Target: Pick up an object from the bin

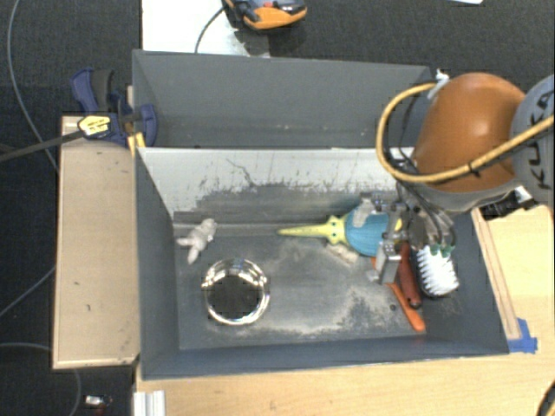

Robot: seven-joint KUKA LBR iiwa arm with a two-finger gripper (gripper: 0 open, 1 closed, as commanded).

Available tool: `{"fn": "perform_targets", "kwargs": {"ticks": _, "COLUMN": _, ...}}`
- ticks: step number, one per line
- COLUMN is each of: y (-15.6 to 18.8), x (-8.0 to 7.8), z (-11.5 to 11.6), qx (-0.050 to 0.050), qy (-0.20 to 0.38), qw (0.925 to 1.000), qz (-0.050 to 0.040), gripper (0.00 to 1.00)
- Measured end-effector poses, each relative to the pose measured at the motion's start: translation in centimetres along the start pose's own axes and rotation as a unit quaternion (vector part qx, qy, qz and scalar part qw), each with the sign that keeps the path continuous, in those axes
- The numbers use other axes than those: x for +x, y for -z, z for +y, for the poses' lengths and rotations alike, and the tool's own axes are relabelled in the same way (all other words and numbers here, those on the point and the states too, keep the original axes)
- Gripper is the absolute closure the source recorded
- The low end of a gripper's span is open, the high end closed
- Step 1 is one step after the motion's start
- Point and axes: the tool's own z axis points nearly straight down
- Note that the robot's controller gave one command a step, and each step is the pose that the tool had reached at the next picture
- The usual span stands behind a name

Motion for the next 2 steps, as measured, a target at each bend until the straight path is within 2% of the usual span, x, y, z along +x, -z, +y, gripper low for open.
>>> {"fn": "perform_targets", "kwargs": {"ticks": 1, "y": 0.2, "x": -0.1, "z": 0.0, "qx": 0.000, "qy": 0.000, "qw": 1.0000, "qz": -0.0028, "gripper": 0.00}}
{"fn": "perform_targets", "kwargs": {"ticks": 2, "y": -6.5, "x": -6.0, "z": -3.3, "qx": 0.000, "qy": 0.024, "qw": 0.9997, "qz": -0.0034, "gripper": 0.00}}
